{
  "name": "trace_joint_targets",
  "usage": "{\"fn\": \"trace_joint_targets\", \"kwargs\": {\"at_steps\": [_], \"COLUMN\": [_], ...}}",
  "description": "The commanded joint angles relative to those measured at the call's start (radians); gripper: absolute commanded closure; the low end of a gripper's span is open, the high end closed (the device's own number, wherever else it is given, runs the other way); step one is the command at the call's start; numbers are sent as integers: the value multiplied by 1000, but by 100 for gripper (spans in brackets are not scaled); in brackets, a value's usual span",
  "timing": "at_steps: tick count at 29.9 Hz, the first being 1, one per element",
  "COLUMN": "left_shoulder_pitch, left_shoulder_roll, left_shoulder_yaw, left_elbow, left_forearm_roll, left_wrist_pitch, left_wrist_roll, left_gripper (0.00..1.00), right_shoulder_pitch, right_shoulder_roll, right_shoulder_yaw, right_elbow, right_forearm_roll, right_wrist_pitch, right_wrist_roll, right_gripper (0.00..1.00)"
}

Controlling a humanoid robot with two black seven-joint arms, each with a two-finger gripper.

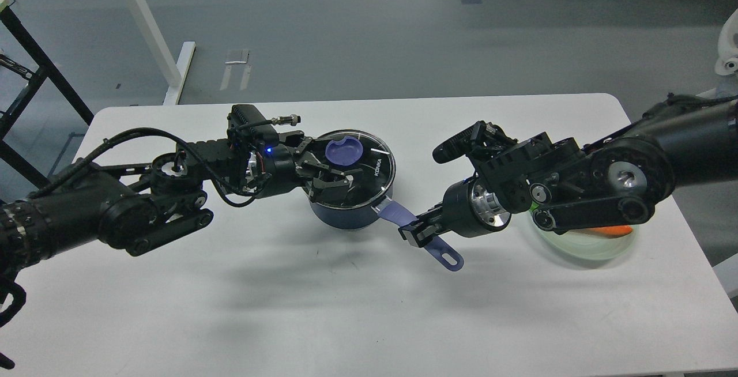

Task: Open pot lid
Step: 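Reach the left gripper over the pot and grasp the purple lid knob, then lift the glass lid off the pot with the left gripper, moving it aside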

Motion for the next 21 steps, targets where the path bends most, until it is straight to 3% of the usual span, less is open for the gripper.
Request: {"fn": "trace_joint_targets", "kwargs": {"at_steps": [1,7,21], "left_shoulder_pitch": [-1,0,-3], "left_shoulder_roll": [-2,-7,-5], "left_shoulder_yaw": [-1,0,-1], "left_elbow": [2,2,2], "left_forearm_roll": [-1,-1,-1], "left_wrist_pitch": [0,6,23], "left_wrist_roll": [0,-5,-8], "left_gripper": [2,21,50], "right_shoulder_pitch": [0,0,0], "right_shoulder_roll": [1,0,1], "right_shoulder_yaw": [0,0,1], "right_elbow": [0,0,0], "right_forearm_roll": [0,0,0], "right_wrist_pitch": [0,2,6], "right_wrist_roll": [0,0,3], "right_gripper": [78,78,78]}}
